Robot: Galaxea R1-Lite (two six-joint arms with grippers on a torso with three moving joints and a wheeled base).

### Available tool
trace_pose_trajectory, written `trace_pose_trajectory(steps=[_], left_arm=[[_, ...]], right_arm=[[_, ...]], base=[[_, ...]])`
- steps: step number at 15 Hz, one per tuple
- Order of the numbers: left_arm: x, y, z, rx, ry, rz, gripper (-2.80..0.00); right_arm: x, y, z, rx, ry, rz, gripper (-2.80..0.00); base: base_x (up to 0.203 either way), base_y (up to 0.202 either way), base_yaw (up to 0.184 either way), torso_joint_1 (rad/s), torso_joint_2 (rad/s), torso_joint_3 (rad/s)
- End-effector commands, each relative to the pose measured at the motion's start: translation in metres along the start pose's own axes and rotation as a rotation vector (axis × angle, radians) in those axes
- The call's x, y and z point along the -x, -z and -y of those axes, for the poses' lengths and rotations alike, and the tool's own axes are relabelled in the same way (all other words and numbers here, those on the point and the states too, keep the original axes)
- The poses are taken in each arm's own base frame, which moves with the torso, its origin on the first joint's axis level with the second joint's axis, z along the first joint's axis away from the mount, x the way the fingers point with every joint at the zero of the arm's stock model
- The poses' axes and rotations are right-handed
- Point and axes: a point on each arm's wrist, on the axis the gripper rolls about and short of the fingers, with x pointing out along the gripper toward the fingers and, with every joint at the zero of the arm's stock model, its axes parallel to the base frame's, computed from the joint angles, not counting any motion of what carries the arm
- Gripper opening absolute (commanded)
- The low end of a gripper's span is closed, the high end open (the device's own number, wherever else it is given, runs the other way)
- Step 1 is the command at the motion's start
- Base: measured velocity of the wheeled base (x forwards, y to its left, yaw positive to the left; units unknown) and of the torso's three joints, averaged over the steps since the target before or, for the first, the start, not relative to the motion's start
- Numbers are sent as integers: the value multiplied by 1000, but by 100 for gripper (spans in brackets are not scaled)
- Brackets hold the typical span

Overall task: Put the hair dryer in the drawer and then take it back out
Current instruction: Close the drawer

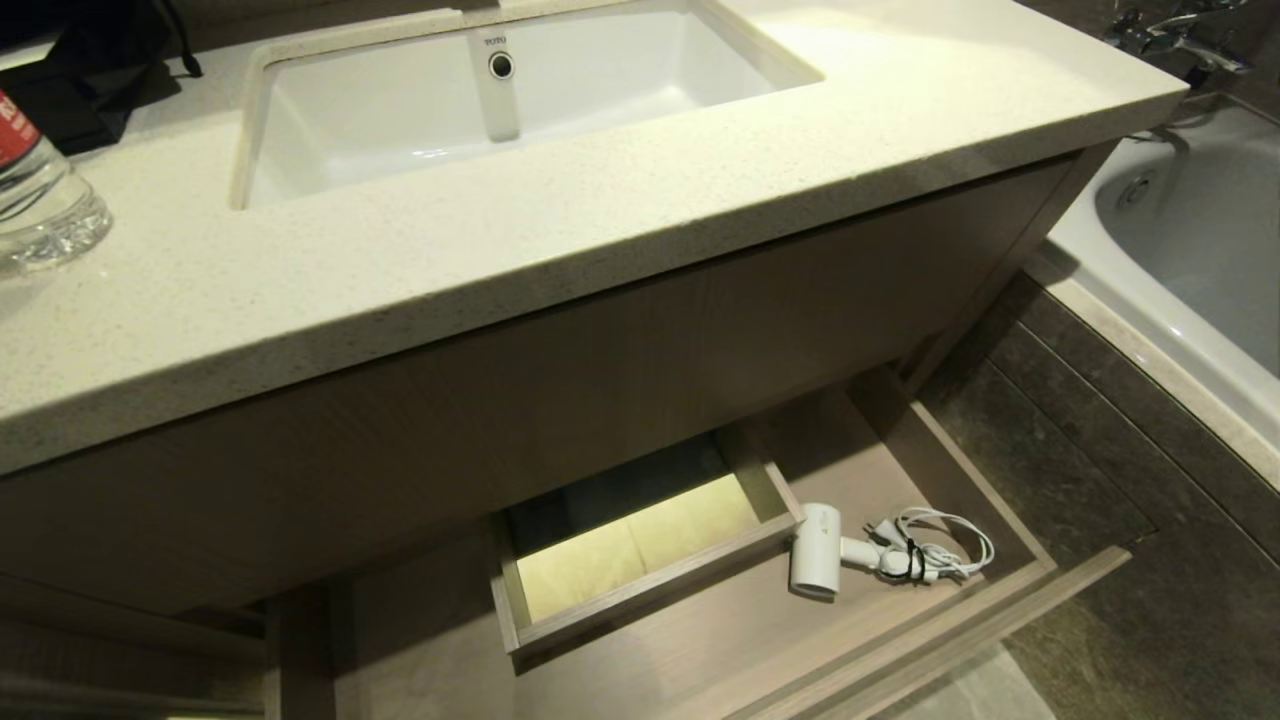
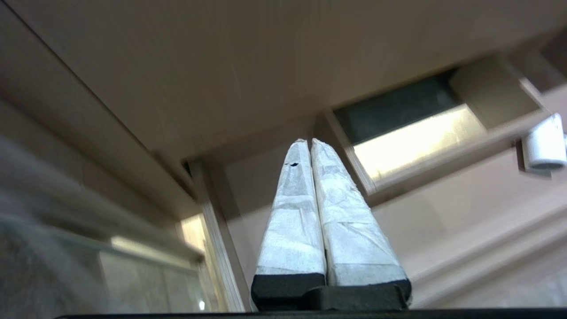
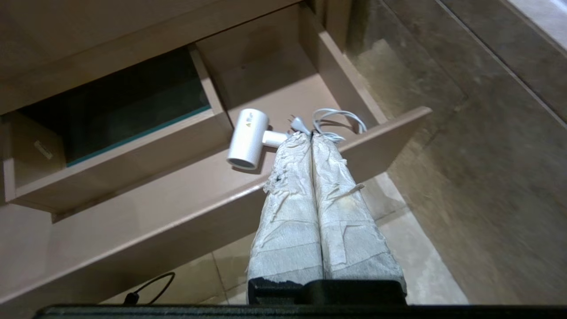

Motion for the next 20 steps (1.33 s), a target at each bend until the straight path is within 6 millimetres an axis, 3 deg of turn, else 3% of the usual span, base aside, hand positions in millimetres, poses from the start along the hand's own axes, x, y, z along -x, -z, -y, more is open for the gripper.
trace_pose_trajectory(steps=[1, 6, 20], left_arm=[[0, 0, 0, -2, 0, 1, -280], [0, 0, 0, 3, 1, 3, -280], [0, 0, 0, 4, 1, 3, -280]], right_arm=[[0, 0, 0, 0, 0, -3, -280], [0, 0, 0, 0, 0, -3, -280], [0, 0, 0, 2, 0, -3, -280]], base=[[-151, -103, -7, 7, 3, 2], [-168, -167, -3, 3, -2, 2], [0, 0, 0, 0, 0, 0]])
